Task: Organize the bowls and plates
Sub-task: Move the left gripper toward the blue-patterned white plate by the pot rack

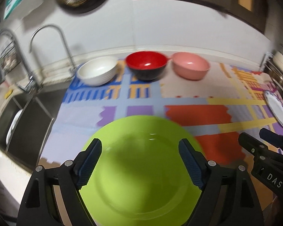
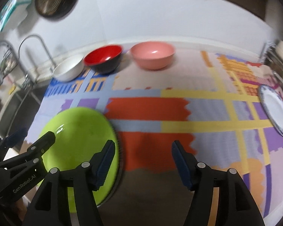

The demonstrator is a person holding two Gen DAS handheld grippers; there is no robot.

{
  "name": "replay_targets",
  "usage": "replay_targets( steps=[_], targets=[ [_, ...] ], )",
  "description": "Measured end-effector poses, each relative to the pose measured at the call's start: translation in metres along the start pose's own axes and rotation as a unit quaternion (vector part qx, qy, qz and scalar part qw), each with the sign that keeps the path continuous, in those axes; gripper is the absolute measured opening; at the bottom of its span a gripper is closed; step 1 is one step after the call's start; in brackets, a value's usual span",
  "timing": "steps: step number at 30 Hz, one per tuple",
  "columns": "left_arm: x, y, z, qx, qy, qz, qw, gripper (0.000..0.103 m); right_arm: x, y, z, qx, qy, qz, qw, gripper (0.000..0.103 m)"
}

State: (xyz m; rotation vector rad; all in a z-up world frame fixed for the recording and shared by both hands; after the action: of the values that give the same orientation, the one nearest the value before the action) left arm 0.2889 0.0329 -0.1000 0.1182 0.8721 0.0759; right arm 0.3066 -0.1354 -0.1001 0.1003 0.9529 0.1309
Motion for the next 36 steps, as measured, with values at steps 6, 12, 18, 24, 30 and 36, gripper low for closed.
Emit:
replay_targets(
  steps=[6, 12, 18, 24, 30, 36],
  targets=[
    [-0.006, -0.040, 0.025, 0.035, -0.028, -0.032, 0.9985, 0.088, -0.017, -0.039, 0.008, 0.019, -0.033, -0.040, 0.998, 0.064],
    [-0.014, -0.081, 0.047, 0.064, -0.055, -0.064, 0.9944, 0.092, -0.040, -0.082, 0.014, 0.042, -0.059, -0.078, 0.994, 0.075],
    [-0.019, -0.121, 0.066, 0.086, -0.074, -0.088, 0.9896, 0.093, -0.058, -0.121, 0.020, 0.055, -0.086, -0.126, 0.987, 0.080],
    [-0.022, -0.160, 0.083, 0.108, -0.093, -0.108, 0.9839, 0.093, -0.072, -0.161, 0.024, 0.076, -0.099, -0.157, 0.980, 0.080],
    [-0.026, -0.202, 0.103, 0.126, -0.110, -0.129, 0.9775, 0.093, -0.084, -0.199, 0.034, 0.096, -0.110, -0.177, 0.973, 0.080],
    [-0.027, -0.242, 0.126, 0.145, -0.120, -0.140, 0.9721, 0.093, -0.089, -0.238, 0.047, 0.115, -0.119, -0.190, 0.968, 0.080]
  ],
)
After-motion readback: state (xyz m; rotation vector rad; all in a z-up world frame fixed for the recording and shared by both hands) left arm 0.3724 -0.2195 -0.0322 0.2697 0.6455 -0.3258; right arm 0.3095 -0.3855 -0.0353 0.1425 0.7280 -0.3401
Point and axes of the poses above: each gripper's, at about its wrist camera, not at the fingertips, and x roughly the way its jaws point, y to its left, z to its top, the point moved 5 cm from there along x, roughly the way its jaws point, and after that the axes turned 7 degrees about x, right-handed, at the moved point
